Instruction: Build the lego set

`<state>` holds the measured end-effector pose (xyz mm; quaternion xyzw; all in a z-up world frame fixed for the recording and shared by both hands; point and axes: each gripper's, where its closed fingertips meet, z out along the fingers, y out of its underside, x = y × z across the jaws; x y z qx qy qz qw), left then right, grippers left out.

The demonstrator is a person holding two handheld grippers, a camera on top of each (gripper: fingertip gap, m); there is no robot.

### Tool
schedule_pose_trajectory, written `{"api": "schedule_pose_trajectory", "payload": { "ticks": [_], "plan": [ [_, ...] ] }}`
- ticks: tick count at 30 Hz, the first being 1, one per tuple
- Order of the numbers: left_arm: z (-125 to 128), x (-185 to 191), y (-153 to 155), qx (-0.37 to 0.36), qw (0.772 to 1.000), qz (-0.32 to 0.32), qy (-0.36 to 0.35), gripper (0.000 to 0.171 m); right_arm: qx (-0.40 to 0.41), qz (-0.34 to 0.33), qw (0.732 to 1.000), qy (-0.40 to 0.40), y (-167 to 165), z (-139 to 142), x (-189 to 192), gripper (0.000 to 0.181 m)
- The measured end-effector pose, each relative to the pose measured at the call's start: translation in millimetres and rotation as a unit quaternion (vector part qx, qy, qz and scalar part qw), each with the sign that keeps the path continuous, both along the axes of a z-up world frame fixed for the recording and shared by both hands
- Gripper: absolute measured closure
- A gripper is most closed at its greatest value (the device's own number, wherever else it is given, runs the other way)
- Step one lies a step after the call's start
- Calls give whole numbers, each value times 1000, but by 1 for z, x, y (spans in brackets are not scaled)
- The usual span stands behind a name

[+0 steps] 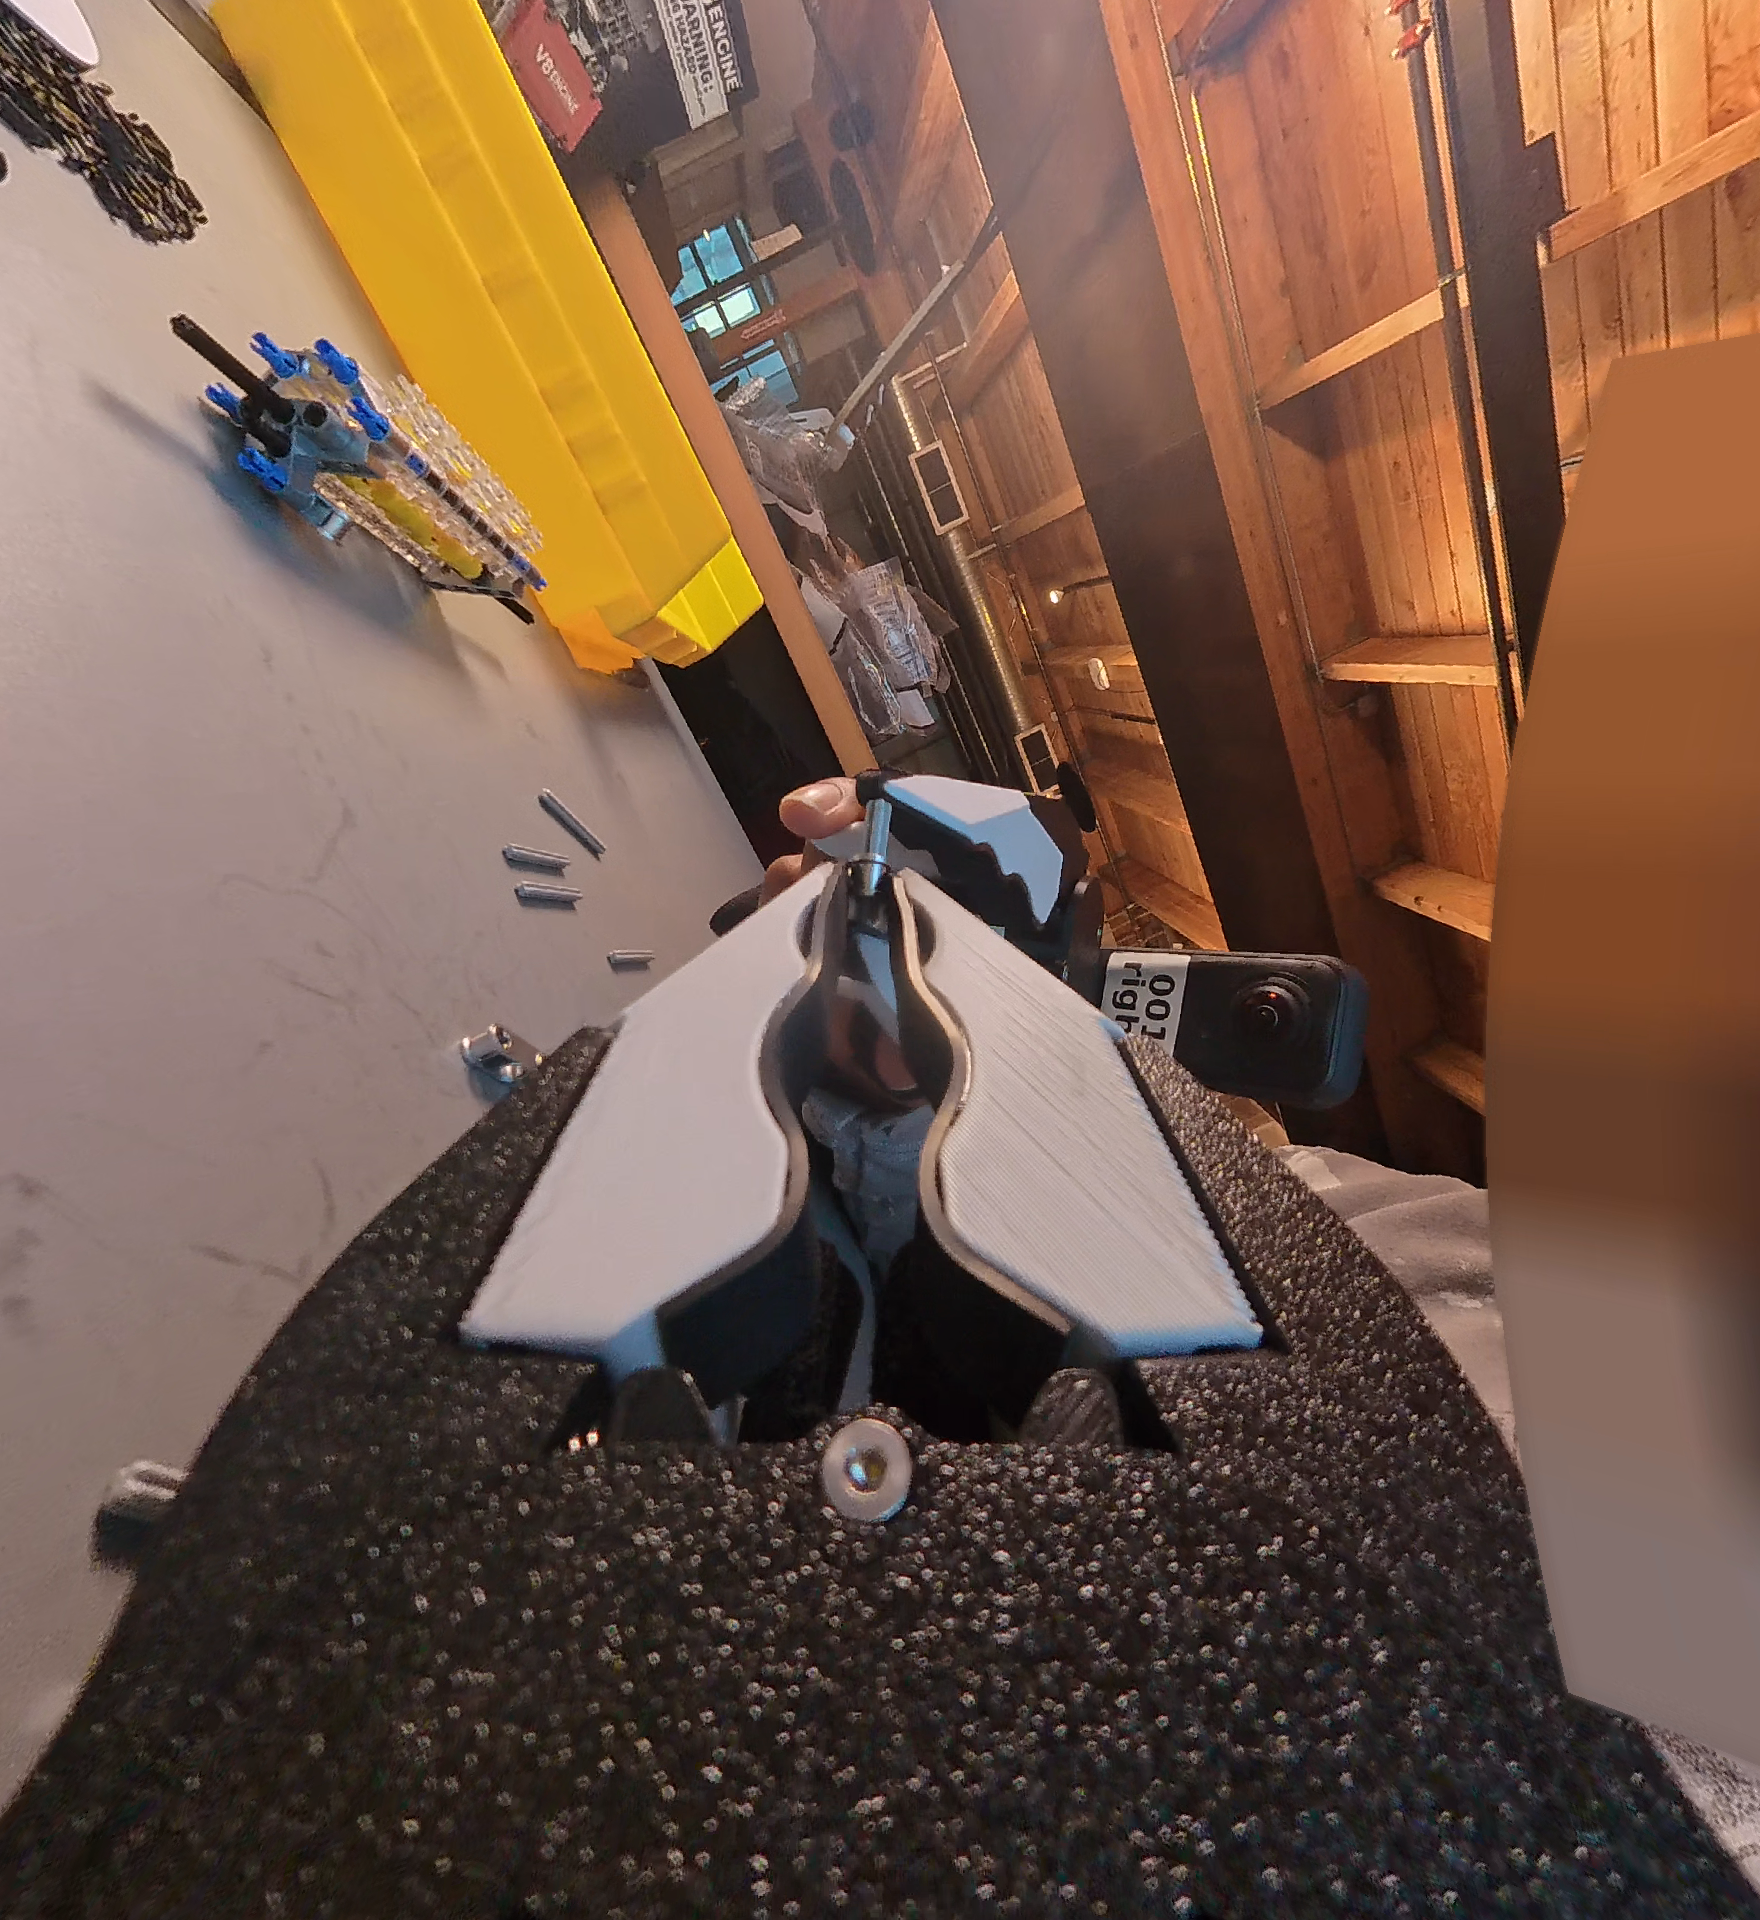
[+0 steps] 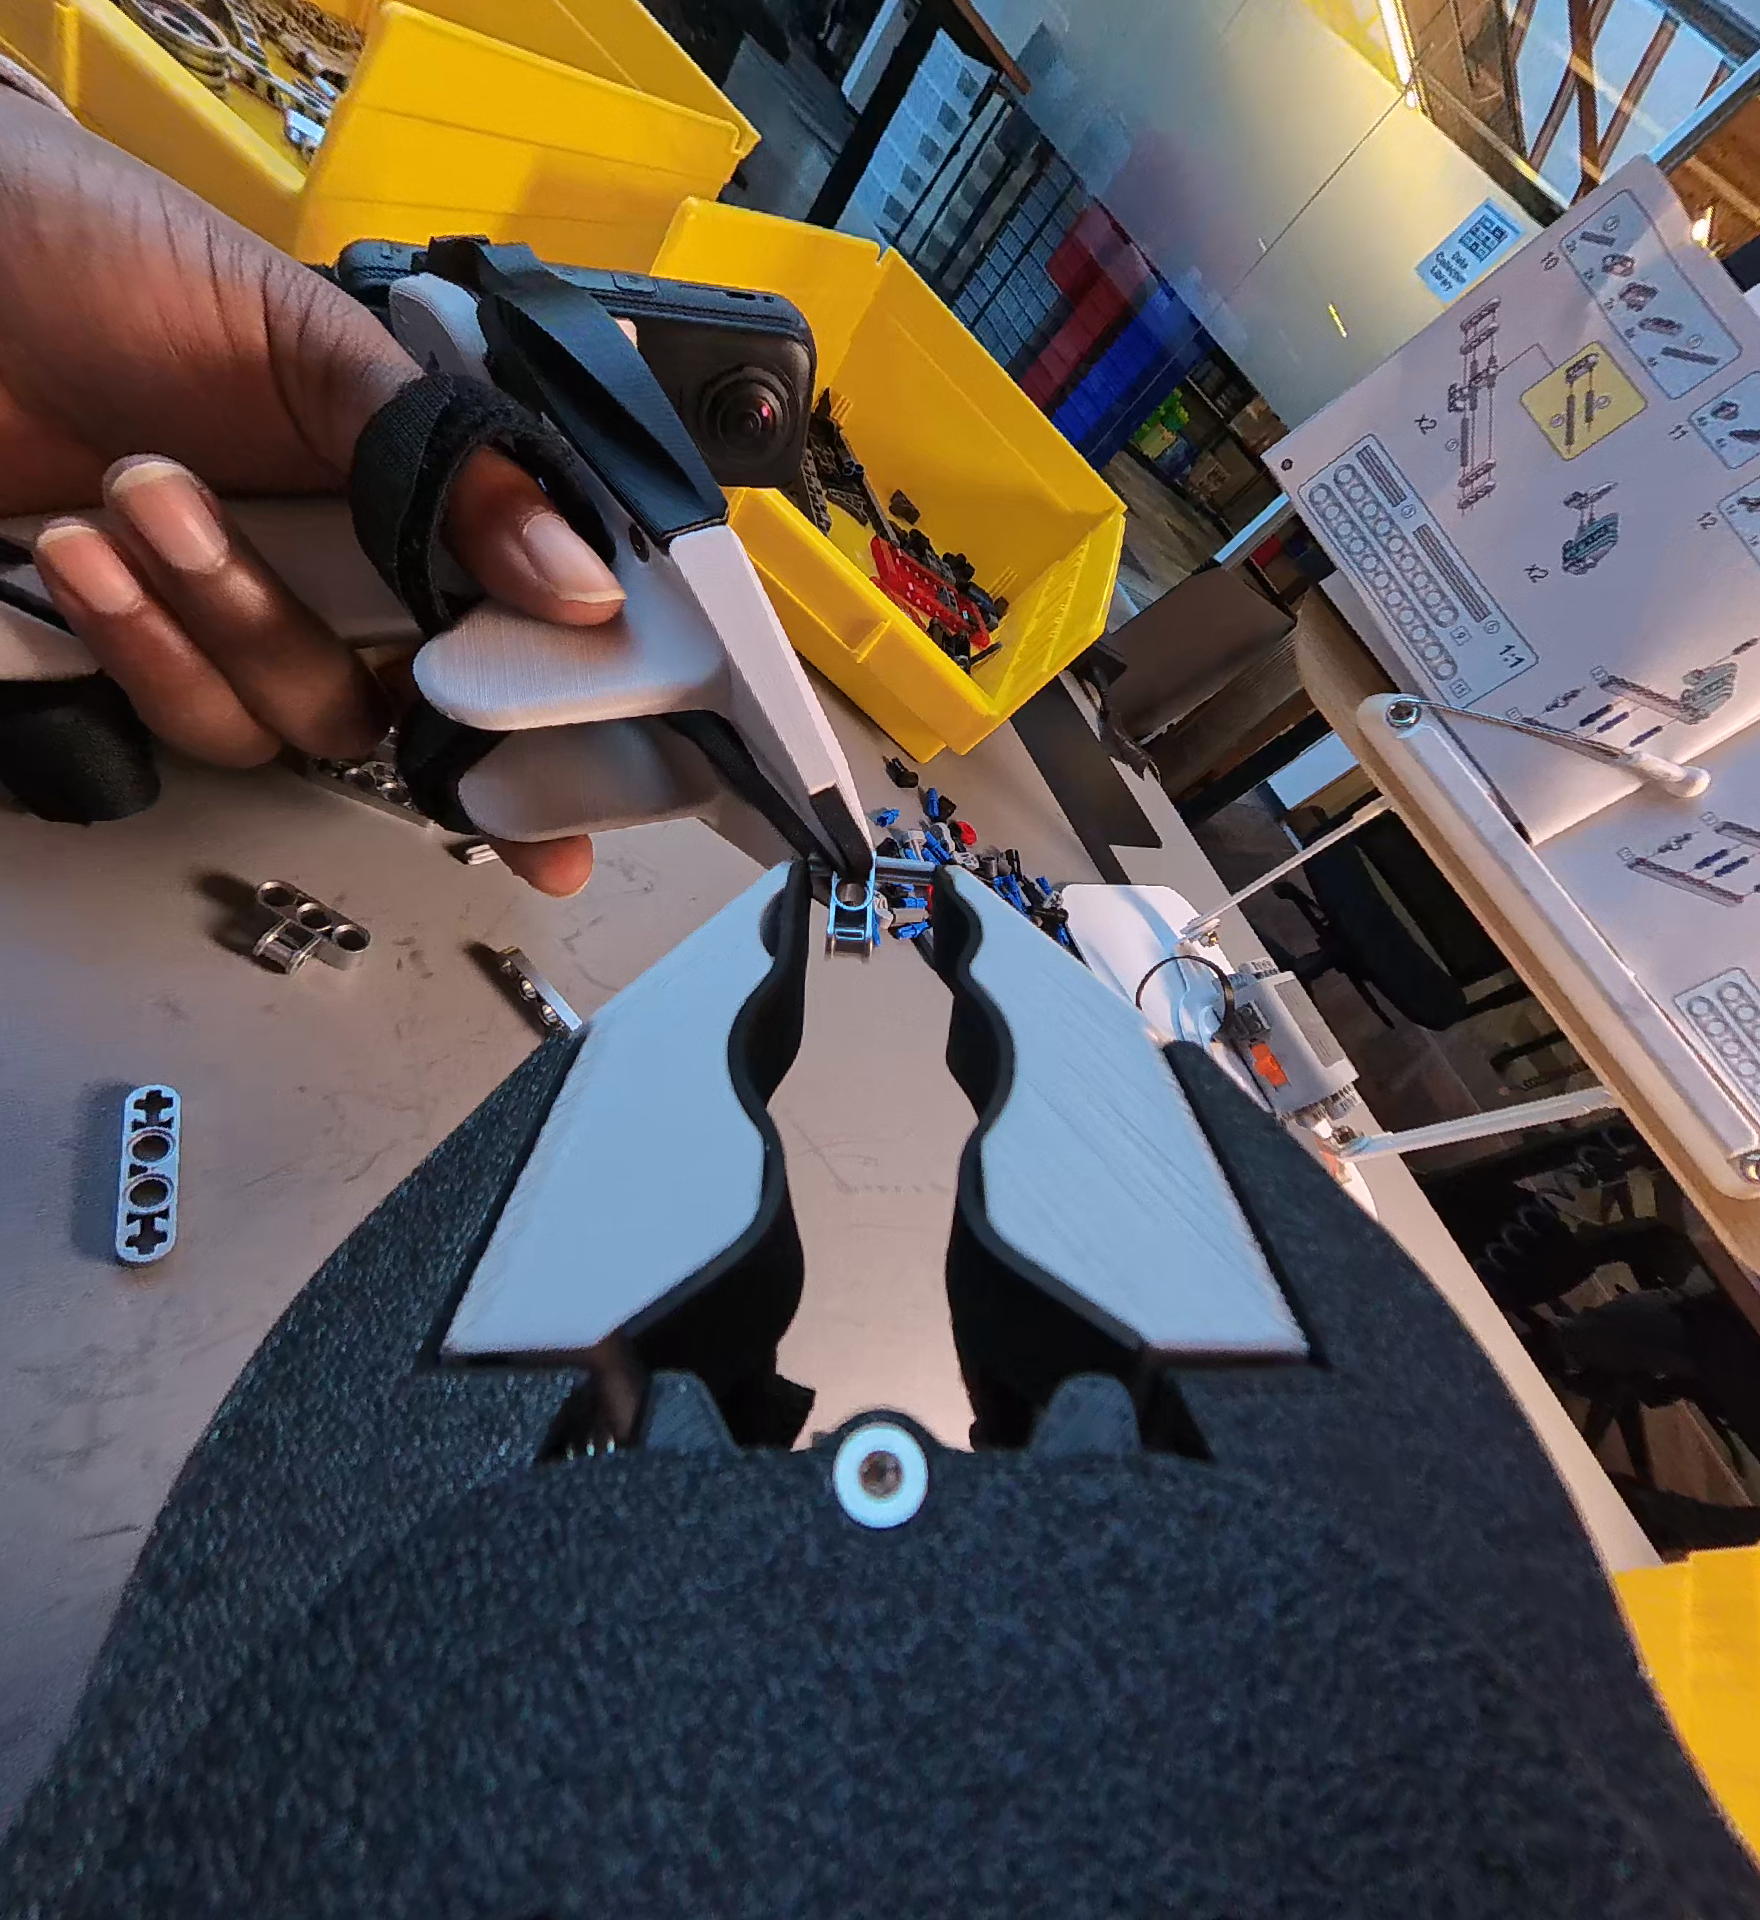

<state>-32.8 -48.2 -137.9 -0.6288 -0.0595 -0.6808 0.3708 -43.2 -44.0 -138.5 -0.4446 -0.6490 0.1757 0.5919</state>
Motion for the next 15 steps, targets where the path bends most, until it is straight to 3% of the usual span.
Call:
{"api": "schedule_pose_trajectory", "payload": {
  "ticks": [15],
  "plan": [
    [1, 0, 0, 2, 1000, 0, -3, 168, 2, 2, 1000, -3, -2, 0, -1, 160]
  ]
}}
